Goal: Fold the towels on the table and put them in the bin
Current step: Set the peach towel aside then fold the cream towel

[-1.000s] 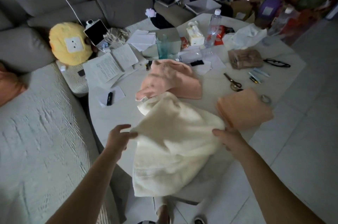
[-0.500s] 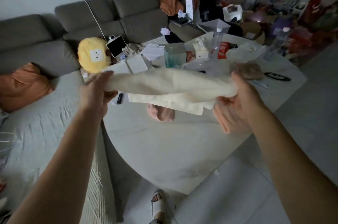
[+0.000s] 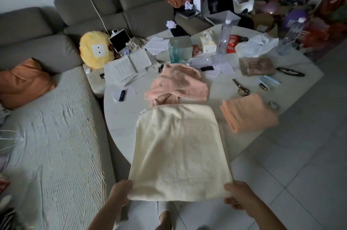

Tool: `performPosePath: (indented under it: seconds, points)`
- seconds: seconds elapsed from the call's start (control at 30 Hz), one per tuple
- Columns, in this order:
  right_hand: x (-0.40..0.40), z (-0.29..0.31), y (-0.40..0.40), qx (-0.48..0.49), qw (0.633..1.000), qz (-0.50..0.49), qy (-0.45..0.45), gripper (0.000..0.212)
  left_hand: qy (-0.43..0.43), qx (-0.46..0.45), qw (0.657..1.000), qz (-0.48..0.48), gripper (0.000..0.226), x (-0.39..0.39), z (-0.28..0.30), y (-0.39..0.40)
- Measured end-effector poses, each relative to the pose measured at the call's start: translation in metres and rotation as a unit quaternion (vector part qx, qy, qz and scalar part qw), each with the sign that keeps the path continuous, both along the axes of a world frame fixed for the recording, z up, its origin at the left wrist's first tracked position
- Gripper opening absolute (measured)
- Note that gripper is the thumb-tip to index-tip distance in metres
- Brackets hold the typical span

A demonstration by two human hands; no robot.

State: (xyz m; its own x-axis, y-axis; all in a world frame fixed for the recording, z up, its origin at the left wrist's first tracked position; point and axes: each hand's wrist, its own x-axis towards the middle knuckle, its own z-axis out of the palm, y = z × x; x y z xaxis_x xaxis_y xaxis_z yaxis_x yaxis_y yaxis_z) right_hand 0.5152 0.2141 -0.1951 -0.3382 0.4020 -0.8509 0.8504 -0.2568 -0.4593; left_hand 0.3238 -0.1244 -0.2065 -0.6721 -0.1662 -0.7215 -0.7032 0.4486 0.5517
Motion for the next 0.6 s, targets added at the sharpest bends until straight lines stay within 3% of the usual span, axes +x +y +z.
performPosePath:
  seconds: [0.33,0.6]
  points:
    - [-0.035,-0.005,0.017,0.157,0.98,0.116,-0.034,0.023,0.028,0.028,0.997,-0.059,0.011,-0.046,-0.015,0.012]
    - [-0.104,-0.006,0.038,0.249,0.963,0.102,-0.012,0.034,0.044,0.051,0.996,-0.05,0.065,-0.134,-0.026,0.049]
